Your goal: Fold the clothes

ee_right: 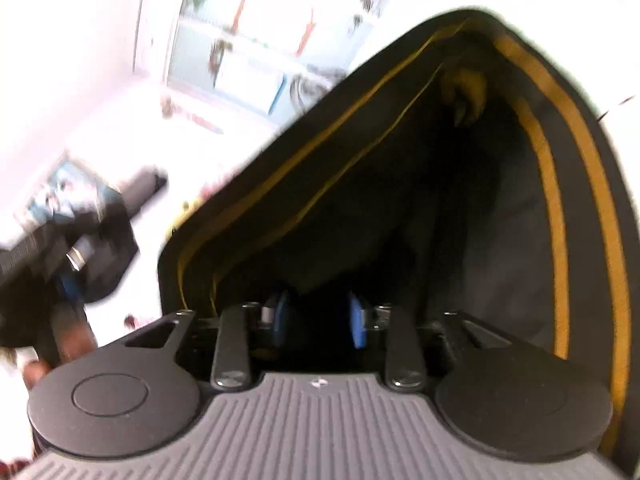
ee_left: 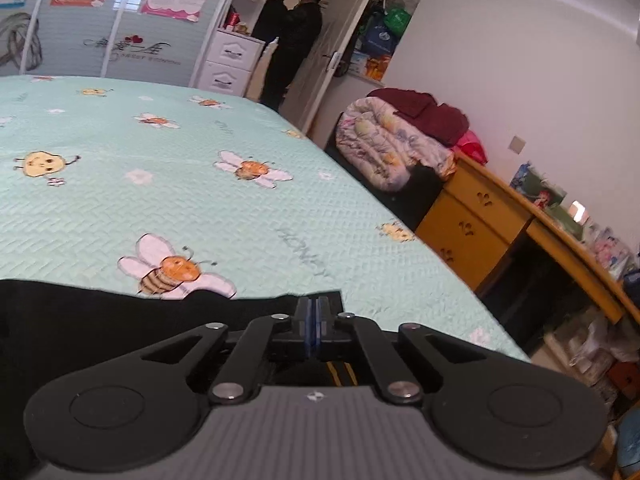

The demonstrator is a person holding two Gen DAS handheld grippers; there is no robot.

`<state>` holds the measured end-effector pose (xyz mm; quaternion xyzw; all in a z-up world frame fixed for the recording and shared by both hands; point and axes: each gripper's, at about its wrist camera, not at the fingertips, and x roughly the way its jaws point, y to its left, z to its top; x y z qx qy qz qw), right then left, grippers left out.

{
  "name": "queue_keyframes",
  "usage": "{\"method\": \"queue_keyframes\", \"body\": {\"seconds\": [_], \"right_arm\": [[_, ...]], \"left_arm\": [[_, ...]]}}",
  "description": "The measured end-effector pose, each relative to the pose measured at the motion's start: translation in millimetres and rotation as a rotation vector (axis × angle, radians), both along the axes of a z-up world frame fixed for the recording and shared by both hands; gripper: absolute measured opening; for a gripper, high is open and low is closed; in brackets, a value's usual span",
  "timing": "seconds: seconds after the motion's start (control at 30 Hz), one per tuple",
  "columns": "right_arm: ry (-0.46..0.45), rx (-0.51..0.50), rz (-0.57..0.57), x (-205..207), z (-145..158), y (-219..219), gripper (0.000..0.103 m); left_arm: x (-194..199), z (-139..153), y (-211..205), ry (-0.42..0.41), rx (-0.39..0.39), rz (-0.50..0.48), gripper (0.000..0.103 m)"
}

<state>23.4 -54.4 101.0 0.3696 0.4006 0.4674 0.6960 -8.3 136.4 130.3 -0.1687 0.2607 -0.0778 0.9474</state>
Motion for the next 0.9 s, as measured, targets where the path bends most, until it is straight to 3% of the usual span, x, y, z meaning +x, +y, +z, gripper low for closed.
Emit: {"method": "queue_keyframes", "body": {"seconds": [0.03,0.13,0.17,0.23,0.3,0.47,0.63,0.73,0.8,0.9], "right_arm": [[0.001,-0.008,-0.018,0,0,-2,0.039],[0.018,-0.061,-0.019,-2,-3,2,0.043],[0.016,-0.076,0.008,-4,-3,7,0.043],[-0.001,-0.092,0.102,-10,-2,20,0.043],[-0.012,-0.078,0.115,-12,1,16,0.043],[-0.022,-0.090,-0.023,-6,8,-24,0.045],[0.038,-0.014,-0.166,0,6,-66,0.049],[0.078,0.060,-0.265,1,1,-90,0.053],[0.090,0.091,-0.328,0,-2,-103,0.053],[0.094,0.141,-0.430,-8,-5,-116,0.053]], "left_arm": [[-6,-2,-4,-0.002,0.019,-0.006,0.012],[-20,-12,-20,0.000,0.089,0.000,0.067],[-22,-17,-25,0.000,0.114,0.004,0.071],[-21,-25,-34,0.018,0.163,0.001,0.071],[-17,-29,-38,0.026,0.177,0.012,0.071],[-17,-29,-44,0.021,0.226,0.051,0.071],[-21,-31,-63,-0.015,0.283,0.002,0.072],[-8,-33,-87,-0.036,0.403,-0.025,0.073],[9,-37,-103,-0.034,0.523,-0.043,0.074],[43,-44,-116,0.013,0.639,-0.054,0.074]]}}
